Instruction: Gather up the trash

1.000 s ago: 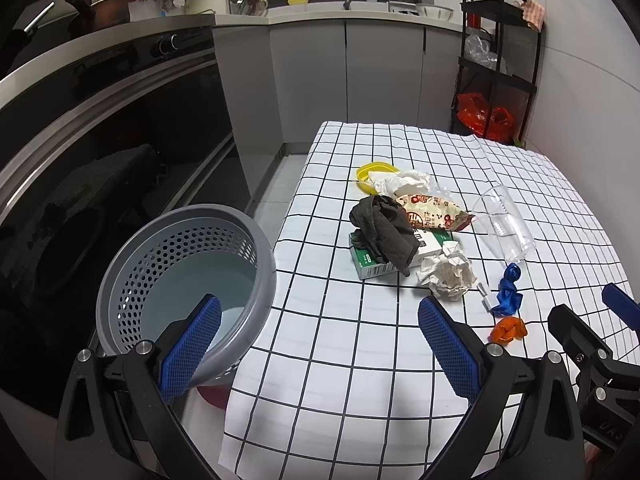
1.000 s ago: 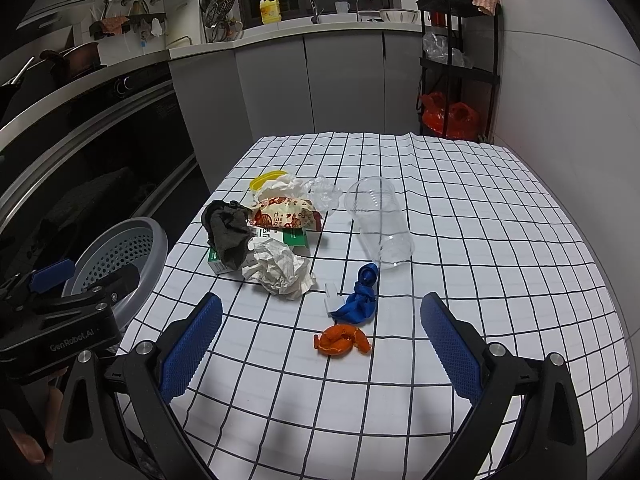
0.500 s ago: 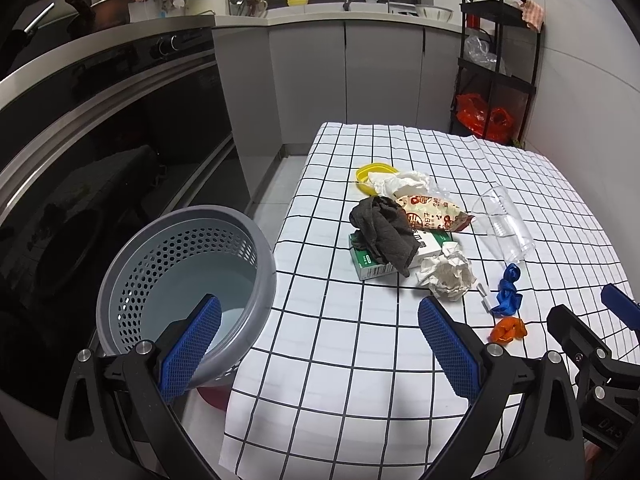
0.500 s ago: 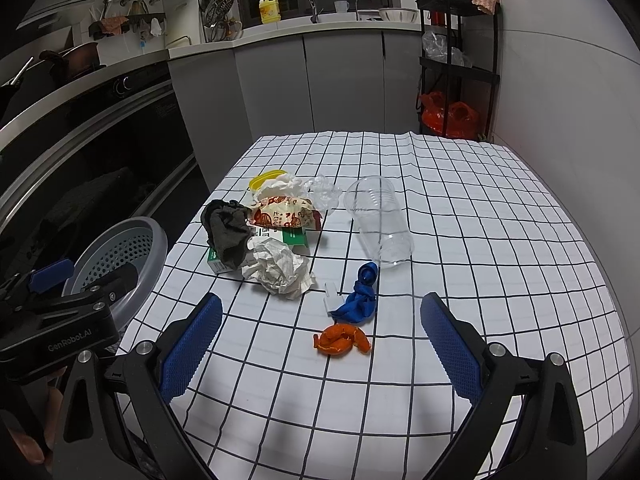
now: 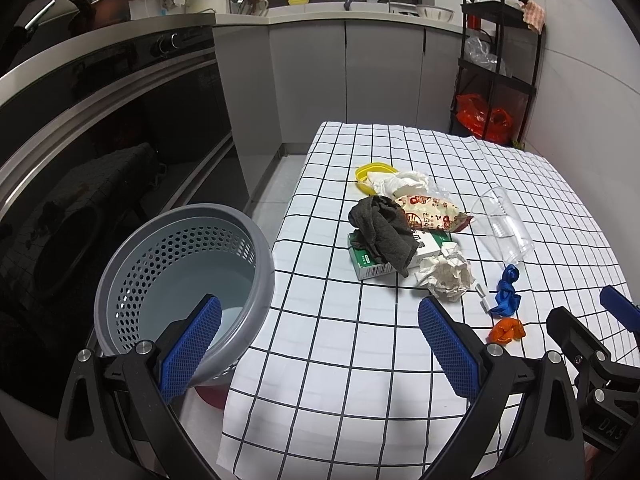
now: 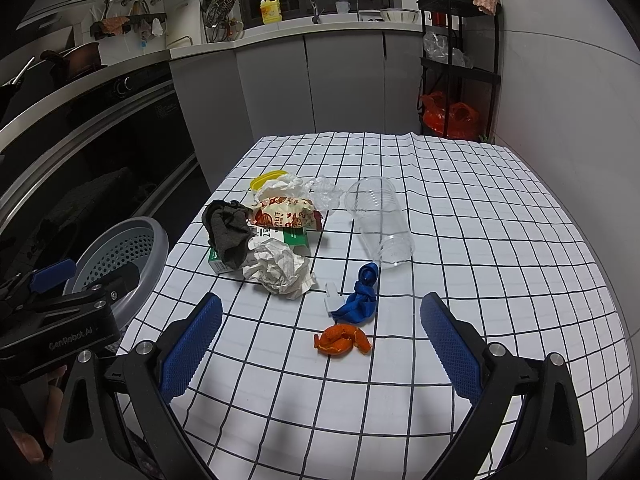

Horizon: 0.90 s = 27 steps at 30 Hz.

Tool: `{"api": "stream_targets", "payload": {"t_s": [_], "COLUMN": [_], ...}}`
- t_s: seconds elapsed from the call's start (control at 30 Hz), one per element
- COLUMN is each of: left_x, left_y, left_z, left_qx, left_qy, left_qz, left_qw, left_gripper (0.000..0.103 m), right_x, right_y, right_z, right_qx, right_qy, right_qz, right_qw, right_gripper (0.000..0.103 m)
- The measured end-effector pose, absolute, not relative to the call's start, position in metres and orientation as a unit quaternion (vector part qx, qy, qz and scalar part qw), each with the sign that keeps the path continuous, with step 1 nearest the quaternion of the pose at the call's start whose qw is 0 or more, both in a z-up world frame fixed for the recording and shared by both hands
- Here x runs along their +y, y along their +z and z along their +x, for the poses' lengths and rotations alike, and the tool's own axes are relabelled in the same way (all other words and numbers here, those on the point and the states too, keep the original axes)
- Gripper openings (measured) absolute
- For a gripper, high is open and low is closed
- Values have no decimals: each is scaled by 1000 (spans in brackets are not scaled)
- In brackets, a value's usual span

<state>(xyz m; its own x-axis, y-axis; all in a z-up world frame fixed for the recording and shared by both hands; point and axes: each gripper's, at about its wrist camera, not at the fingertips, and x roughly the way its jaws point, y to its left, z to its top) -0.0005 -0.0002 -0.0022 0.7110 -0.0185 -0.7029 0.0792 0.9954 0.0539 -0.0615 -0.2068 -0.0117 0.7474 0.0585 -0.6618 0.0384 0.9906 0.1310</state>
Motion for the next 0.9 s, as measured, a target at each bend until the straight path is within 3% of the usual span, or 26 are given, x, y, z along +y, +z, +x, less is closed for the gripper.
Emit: {"api": "stream_targets", "payload": {"t_s": [0.53,0.9], "left_x": [-12,-20], "left_y": [-29,-57], "left_z": [20,38], "left_qx": [408,449], "left_qy": [-19,-27], "left_qz": [37,32], "left_qw": [912,892], "left_gripper": [97,97], "right_x": [-256,-249], "right_y": [-50,-90], "right_z": [-49,7], "right_qx": [402,466], "right_qy": [-19,5], "right_qz": [101,51], "right_qw": [910,884], "right_gripper": [95,95]}}
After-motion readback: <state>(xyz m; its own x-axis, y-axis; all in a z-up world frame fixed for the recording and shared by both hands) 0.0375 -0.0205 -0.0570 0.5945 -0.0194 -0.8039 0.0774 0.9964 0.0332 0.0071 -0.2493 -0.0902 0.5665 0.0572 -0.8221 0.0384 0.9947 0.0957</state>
